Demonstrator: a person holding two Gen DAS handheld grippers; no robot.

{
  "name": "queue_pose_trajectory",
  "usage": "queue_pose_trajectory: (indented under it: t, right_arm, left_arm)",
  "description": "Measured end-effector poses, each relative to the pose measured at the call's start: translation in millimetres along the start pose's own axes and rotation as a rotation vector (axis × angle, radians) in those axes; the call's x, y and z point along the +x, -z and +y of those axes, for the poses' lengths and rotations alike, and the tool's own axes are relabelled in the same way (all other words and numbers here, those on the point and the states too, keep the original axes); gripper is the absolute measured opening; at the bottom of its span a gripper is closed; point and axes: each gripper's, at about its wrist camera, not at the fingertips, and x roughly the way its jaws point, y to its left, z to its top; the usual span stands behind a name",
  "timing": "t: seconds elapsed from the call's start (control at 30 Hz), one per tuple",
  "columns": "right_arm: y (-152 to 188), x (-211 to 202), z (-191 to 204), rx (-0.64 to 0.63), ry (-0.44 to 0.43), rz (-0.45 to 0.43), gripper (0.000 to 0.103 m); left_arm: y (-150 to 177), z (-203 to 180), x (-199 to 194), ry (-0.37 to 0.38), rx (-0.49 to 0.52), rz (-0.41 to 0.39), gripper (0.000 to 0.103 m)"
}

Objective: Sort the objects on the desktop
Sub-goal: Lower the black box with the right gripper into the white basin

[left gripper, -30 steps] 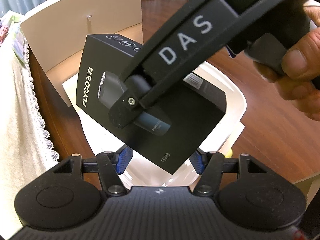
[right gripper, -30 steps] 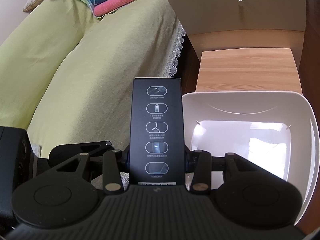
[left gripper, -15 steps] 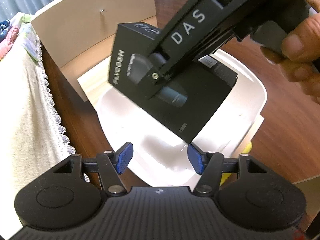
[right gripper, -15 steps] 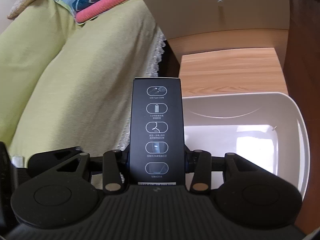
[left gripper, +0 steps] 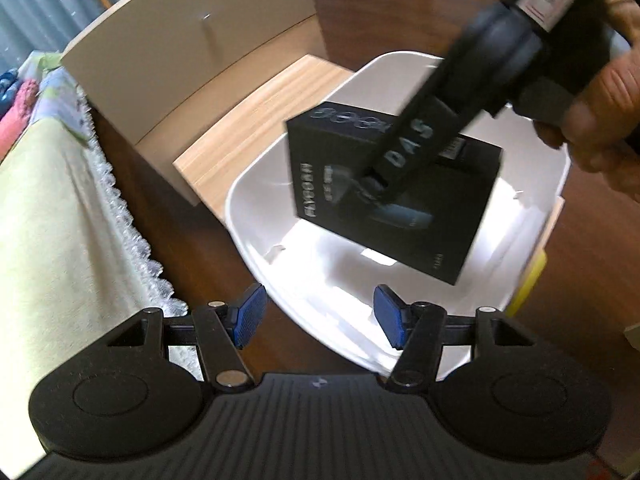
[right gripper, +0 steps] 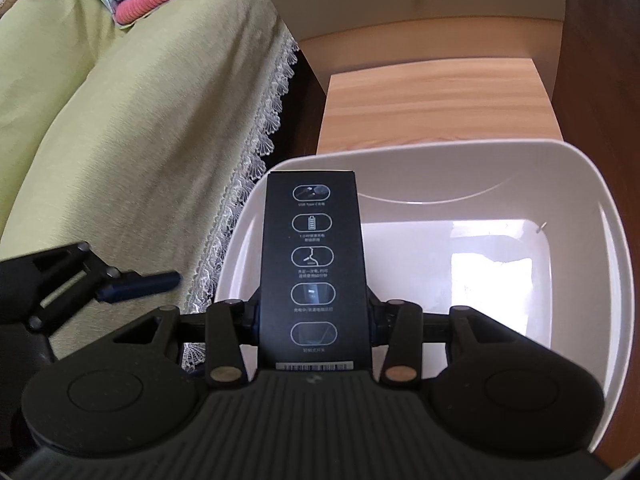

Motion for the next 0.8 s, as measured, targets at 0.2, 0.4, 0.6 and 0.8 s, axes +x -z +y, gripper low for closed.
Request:
queue_pose_trajectory:
  t: [0.2,0.4,0.6,0.8]
  right_arm:
    - [1.2,18.7,-0.2,0.003,0.013,0.017,0.040]
    - [3.9,38.3,2.0,0.022,0.029,0.037,0.040]
    - [6.9,58.3,1.2,0.073,0.053,0.049,0.040]
    - [7.7,72.9,-2.7,0.134,0.062,0.056,0.040]
  left_arm:
    - [0.9,6.4,7.4,-0.026,0.040,0.047,0.062]
    - [1.6,22.9,29.4,-0.037,0.141,0.107,0.062]
    - [5.8,36.6,53.9,-0.053,0.185,0.149,0.062]
    - [13.3,29.3,66.1,-0.039,0.196,0.162,0.062]
